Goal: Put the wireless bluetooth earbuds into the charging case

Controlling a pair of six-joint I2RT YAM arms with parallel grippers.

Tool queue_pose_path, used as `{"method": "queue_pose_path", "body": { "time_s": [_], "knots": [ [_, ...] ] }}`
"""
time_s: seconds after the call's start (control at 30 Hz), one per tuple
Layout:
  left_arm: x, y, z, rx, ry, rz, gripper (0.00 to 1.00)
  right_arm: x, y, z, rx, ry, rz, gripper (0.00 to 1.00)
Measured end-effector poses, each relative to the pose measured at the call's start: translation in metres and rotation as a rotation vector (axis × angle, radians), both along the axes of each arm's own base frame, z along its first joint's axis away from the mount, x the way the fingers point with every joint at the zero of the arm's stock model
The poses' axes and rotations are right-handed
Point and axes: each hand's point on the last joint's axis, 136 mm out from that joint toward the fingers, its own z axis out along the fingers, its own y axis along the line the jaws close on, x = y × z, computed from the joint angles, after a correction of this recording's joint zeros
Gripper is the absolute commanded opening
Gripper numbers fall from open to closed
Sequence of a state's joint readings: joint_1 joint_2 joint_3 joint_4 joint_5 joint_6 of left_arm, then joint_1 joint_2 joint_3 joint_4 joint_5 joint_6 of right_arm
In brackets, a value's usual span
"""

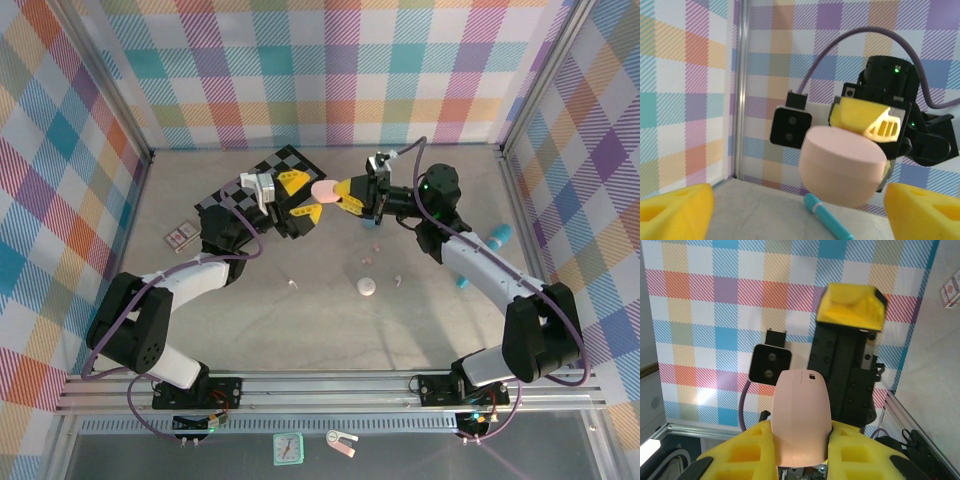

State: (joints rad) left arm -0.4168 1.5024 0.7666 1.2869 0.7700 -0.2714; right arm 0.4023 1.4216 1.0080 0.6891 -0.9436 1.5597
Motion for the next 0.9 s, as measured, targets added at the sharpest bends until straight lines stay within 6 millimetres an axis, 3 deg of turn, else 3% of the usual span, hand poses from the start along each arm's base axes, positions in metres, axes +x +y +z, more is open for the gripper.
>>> {"method": "queue_pose_path", "body": {
  "time_s": [0.23,0.6,0.9],
  "knots": [
    [-0.007,-0.006,0.0,0.009,-0.01,-0.035,0.66,-0.003,0.004,0.006,0.004,0.005,0.003,0.04],
    [-0.014,-0.01,0.006,0.016,-0.036,-0.073,0.59,-0.005,0.009,0.001,-0.012,0.039,0.014,0.04],
    [-0.016,-0.011,0.009,0.021,-0.052,-0.089,0.57,-0.008,0.012,0.012,-0.002,0.016,0.023,0.04]
  ]
}}
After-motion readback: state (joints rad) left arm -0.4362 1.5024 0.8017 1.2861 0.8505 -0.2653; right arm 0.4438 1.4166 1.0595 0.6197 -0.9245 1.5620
